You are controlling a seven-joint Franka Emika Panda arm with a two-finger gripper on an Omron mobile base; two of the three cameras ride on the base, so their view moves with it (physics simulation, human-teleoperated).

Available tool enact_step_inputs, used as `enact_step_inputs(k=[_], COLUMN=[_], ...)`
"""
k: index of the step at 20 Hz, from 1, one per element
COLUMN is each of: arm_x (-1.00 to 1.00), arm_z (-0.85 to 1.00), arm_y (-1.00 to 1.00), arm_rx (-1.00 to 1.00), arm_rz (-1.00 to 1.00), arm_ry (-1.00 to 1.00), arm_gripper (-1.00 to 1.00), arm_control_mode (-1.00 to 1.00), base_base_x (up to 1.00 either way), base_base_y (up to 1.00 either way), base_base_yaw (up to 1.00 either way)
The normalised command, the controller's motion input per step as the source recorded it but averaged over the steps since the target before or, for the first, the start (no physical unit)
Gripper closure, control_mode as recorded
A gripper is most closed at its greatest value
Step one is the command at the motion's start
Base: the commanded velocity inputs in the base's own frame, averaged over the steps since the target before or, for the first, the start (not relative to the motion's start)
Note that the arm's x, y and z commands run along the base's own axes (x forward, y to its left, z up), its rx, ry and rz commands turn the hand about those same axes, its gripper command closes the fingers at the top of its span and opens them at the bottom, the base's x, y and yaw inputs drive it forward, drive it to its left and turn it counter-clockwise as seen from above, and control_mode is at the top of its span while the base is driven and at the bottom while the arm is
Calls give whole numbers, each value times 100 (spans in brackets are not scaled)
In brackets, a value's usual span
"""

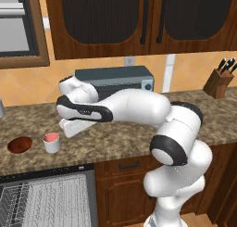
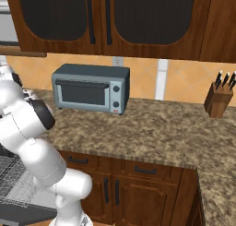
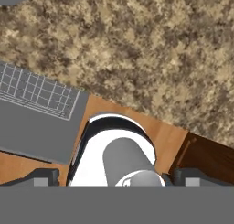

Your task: Pick up the cup and bowl from the counter, place them in the dishwasher, and close the dishwasher door.

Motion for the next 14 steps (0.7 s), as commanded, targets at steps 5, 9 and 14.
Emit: enact_step_inputs(k=[5, 9, 14], arm_x=[2, 18, 29], arm_z=[-47, -37, -17], arm_y=[0, 0, 4], arm_rx=[3, 15, 13], arm_rz=[-3, -7, -9], arm_ry=[-7, -6, -3], arm_gripper=[-100, -100, -100], arm_control_mode=[-100, -100, -100], base_base_x=[0, 0, 0], base_base_y=[0, 0, 0], base_base_yaw=[0, 0, 0])
